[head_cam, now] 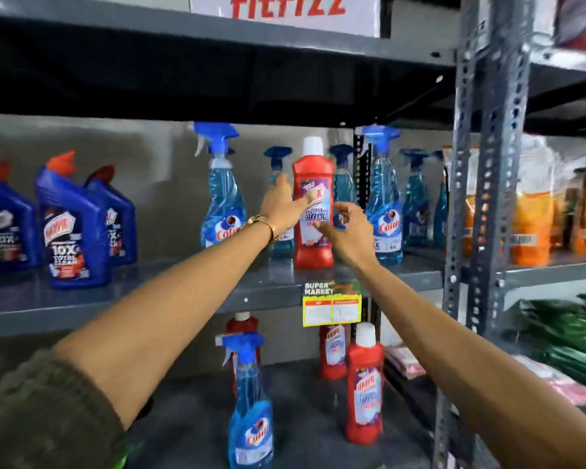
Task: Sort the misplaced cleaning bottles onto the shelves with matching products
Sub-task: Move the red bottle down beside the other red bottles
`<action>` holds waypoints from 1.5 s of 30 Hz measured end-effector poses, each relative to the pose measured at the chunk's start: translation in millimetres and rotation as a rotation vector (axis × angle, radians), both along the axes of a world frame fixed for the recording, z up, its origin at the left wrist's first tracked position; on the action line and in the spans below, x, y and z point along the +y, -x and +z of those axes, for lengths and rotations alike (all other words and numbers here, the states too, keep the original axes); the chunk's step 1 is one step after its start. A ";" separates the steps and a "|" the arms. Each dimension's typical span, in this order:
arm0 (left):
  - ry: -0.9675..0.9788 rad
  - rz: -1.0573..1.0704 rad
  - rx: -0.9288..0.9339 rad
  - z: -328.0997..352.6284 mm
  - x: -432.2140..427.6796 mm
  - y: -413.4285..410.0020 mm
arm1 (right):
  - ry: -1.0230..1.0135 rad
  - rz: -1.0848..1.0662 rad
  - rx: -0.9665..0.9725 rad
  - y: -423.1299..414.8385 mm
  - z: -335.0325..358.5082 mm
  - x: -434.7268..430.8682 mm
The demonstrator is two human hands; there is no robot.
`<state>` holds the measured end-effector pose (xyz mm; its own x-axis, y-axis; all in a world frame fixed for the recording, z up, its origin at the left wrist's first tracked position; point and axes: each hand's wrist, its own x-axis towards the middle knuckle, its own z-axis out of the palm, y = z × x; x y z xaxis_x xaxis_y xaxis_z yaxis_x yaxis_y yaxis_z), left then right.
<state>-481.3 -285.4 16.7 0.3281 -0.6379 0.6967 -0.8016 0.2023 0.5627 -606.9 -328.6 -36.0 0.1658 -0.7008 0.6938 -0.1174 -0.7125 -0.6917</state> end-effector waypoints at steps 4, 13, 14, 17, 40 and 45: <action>0.008 -0.087 0.246 8.6 -31.7 -22.1 | -0.071 0.028 0.006 -7.4 10.5 -19.9; -0.083 -0.397 0.624 9.0 -50.2 -26.0 | -0.355 0.331 0.007 -19.5 20.4 -57.5; -0.093 -0.395 0.621 8.9 -50.3 -26.6 | -0.368 0.350 0.014 -19.2 20.1 -57.7; -0.105 -0.387 0.583 9.2 -47.0 -25.2 | -0.395 0.390 0.028 -18.0 18.8 -56.1; 0.058 -0.437 0.417 -62.3 136.8 71.6 | -0.154 0.437 -0.035 82.5 -68.1 96.7; -0.025 -0.449 0.446 -135.5 154.6 72.2 | -0.225 0.358 -0.004 84.1 -147.0 109.3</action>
